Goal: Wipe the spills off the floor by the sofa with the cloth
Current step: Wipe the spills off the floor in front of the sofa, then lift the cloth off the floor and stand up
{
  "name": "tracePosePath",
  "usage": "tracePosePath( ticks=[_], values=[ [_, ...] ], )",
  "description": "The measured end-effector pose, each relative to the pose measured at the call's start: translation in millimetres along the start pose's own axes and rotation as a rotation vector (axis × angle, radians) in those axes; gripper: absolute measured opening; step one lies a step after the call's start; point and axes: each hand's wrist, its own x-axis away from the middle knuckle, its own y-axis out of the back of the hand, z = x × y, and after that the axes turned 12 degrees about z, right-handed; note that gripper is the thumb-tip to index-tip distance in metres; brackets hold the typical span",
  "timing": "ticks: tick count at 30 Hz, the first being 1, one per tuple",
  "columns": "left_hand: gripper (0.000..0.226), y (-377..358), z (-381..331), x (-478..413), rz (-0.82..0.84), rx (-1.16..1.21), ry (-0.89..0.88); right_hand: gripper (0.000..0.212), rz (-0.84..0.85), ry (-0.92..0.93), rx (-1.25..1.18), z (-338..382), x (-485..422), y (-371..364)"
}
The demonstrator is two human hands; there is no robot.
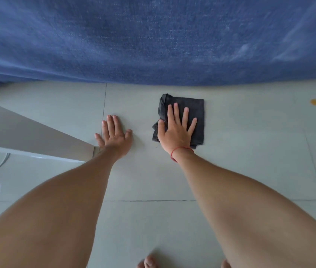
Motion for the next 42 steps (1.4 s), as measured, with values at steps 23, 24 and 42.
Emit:
tracePosePath(
  ticks=[23,24,42],
  values=[
    [0.048,-19,-118,58,0.182,0.256,0.052,0.041,0.222,-0.495,-0.414,-48,47,68],
    [0.046,-26,-112,69,0.205,0.229,0.041,0.039,0.232,-0.498,-0.406,-49,60,63],
    [0.043,175,-109,329,-0.203,0.82,-0.299,0.031,-0.187,0.072,-0.593,94,249,288]
  ],
)
